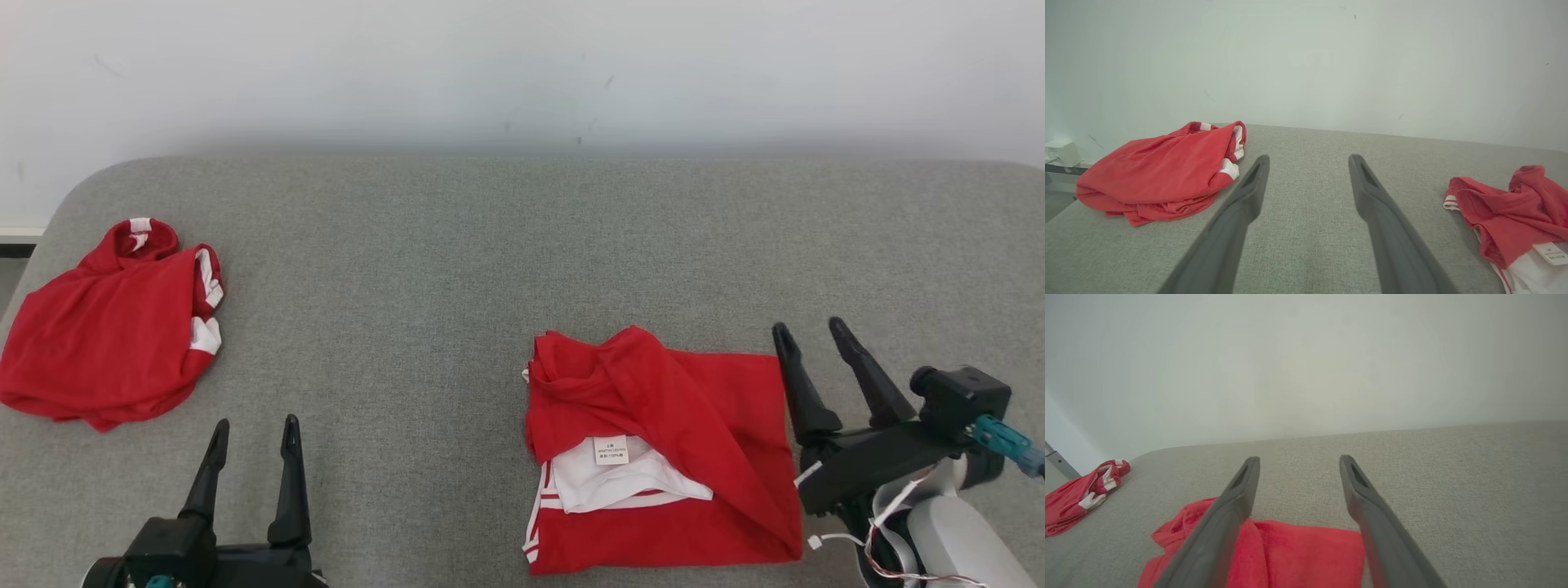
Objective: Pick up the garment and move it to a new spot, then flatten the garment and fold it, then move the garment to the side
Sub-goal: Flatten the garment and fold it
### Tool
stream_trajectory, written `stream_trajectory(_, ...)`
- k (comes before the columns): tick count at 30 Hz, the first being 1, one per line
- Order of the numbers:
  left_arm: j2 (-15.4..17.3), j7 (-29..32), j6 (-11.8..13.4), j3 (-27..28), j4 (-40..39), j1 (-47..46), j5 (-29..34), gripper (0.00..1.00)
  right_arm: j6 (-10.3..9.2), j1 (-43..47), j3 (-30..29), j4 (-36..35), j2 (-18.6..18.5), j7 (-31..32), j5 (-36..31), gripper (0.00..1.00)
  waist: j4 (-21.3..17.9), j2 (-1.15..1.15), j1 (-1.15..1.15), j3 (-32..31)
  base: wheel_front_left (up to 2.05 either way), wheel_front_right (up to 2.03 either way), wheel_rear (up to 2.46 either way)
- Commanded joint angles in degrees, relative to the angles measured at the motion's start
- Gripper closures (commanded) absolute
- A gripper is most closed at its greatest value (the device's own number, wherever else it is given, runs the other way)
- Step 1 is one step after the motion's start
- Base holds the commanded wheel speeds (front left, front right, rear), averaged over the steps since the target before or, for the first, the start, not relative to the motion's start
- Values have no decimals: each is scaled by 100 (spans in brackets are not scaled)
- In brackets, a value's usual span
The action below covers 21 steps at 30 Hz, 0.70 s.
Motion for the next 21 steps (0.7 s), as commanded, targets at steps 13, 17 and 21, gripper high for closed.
stream_trajectory(13, -6, -20, -43, 38, -4, 17, 58, 0, -14, 150, -35, 329, -145, -37, 16, 0, 82, 0, 0, 38, 0, 0, 0)
stream_trajectory(17, -6, -20, -54, 39, 7, -12, 35, 0, -14, 172, -68, 617, -242, -165, -38, 0, 128, 0, 0, 71, 0, 0, 0)
stream_trajectory(21, -7, -20, -59, 25, -2, -2, 19, 0, -14, 227, -7, 894, -394, -299, -140, 8, 158, 0, 0, 85, 0, 0, 0)
